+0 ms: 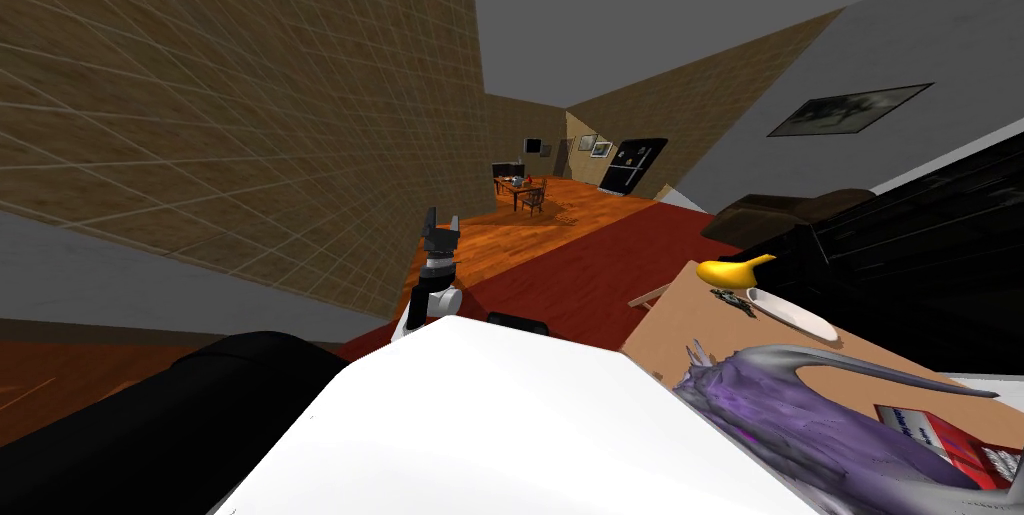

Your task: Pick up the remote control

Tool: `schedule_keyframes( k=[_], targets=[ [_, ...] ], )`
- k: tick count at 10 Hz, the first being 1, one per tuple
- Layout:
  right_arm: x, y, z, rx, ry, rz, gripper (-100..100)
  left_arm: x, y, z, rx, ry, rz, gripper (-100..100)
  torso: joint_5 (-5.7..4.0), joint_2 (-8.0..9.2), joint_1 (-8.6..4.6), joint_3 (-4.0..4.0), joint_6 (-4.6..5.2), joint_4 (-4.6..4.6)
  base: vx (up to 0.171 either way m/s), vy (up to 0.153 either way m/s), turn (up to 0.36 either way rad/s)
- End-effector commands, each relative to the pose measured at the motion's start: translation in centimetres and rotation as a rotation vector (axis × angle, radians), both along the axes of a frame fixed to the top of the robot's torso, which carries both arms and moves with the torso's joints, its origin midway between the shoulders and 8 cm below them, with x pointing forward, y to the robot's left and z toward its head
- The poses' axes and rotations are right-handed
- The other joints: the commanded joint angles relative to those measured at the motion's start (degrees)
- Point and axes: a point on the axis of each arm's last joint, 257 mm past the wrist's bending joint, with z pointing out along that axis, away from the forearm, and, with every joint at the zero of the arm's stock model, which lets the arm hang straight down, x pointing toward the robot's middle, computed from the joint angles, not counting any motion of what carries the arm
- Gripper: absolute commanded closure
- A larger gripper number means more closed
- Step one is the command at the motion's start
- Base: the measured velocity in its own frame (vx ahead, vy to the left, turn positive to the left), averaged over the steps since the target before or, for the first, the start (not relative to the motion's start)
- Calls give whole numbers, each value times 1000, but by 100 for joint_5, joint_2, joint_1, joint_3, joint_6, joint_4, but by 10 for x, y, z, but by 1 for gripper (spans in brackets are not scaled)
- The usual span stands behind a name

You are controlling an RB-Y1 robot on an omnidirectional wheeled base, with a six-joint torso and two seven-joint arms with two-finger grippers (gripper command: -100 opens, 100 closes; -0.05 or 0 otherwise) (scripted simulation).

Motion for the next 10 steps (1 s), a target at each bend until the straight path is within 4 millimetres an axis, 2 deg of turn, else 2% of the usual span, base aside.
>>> schedule_keyframes(
  k=[1,6,7,8,10],
  targets=[
    [1,5,-4,-4,1,-9,-100,0,0,0,0,0,0,0,0,0,0,0,0,0,-27,-34,35],
    [8,31,-15,-3,-5,-29,-100,0,0,0,0,0,0,0,-1,3,-6,2,0,1,-30,-42,39],
    [7,28,-15,-1,-4,-24,-100,0,0,0,0,0,0,0,-2,2,-5,1,0,1,-12,-16,9],
    [7,29,-15,-3,-4,-27,100,0,0,0,0,0,0,0,0,-3,2,-1,1,0,0,0,0],
    [6,30,-15,0,-3,-26,100,0,0,0,0,0,0,0,0,-9,1,-4,-3,1,0,0,0]
  ],
)
